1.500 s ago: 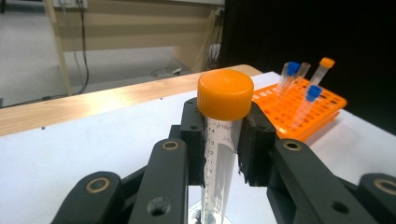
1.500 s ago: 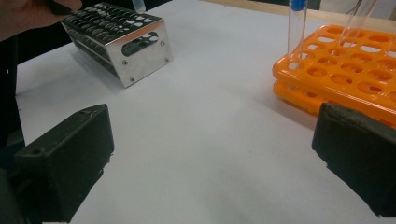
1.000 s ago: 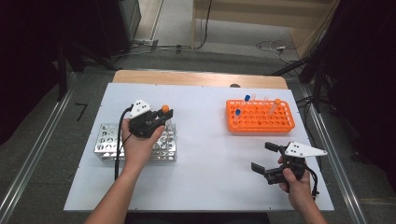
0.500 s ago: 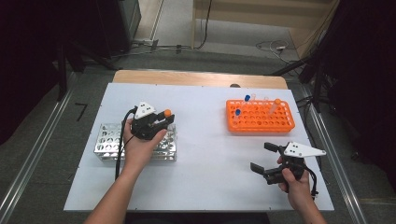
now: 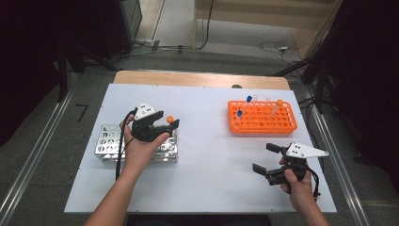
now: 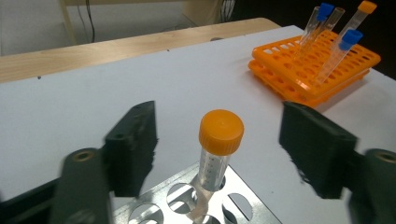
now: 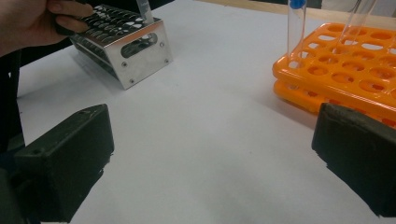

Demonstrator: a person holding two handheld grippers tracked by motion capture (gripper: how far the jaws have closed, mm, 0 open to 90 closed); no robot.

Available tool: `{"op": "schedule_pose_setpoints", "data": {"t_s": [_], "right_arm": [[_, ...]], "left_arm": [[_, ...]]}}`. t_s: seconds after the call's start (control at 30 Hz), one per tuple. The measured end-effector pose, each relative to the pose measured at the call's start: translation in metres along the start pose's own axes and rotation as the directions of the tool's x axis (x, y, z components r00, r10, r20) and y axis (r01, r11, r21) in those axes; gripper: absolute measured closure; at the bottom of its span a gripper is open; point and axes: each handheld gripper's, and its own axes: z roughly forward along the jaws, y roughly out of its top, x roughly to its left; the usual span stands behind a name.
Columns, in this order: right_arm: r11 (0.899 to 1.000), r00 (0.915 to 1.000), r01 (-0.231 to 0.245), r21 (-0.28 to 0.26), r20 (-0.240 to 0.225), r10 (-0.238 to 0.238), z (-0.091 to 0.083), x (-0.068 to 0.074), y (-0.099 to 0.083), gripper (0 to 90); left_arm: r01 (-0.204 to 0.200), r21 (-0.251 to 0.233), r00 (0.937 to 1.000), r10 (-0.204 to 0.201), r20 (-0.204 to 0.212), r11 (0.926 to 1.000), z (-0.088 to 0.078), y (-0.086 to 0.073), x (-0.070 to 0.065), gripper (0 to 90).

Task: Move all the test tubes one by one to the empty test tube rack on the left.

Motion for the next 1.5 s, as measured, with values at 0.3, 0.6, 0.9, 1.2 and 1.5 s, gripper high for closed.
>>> {"op": "schedule_pose_setpoints", "data": {"t_s": [0.3, 0.6, 0.9, 1.2, 1.5], "right_arm": [[1.0, 0.9991, -0.022, -0.019, 0.035, 0.022, 0.0, -0.009, 0.002, 0.0], [0.998, 0.9956, -0.063, -0.025, 0.068, 0.065, 0.005, -0.025, 0.002, 0.0], [0.996, 0.9836, -0.078, -0.044, 0.16, 0.084, 0.005, -0.048, 0.015, 0.0], [0.982, 0.9421, -0.16, -0.1, 0.281, 0.182, 0.012, -0.086, 0.028, 11.7], [0.969, 0.8839, -0.235, -0.078, 0.398, 0.246, 0.029, -0.125, 0.031, 37.6]], "left_arm": [[0.02, -0.069, 0.995, -0.013, 0.099, 0.9974, -0.023, -0.006, -0.006, 0.0], [0.011, -0.121, 0.99, 0.006, 0.141, 0.9926, -0.047, -0.026, -0.01, 0.0], [-0.016, -0.131, 0.9876, 0.036, 0.153, 0.9912, -0.058, -0.037, -0.011, 0.0], [0.005, -0.139, 0.9862, 0.018, 0.165, 0.9903, -0.059, -0.04, -0.011, 0.0], [0.017, -0.124, 0.9869, 0.003, 0.161, 0.9921, -0.057, -0.044, -0.011, 0.0]]}}
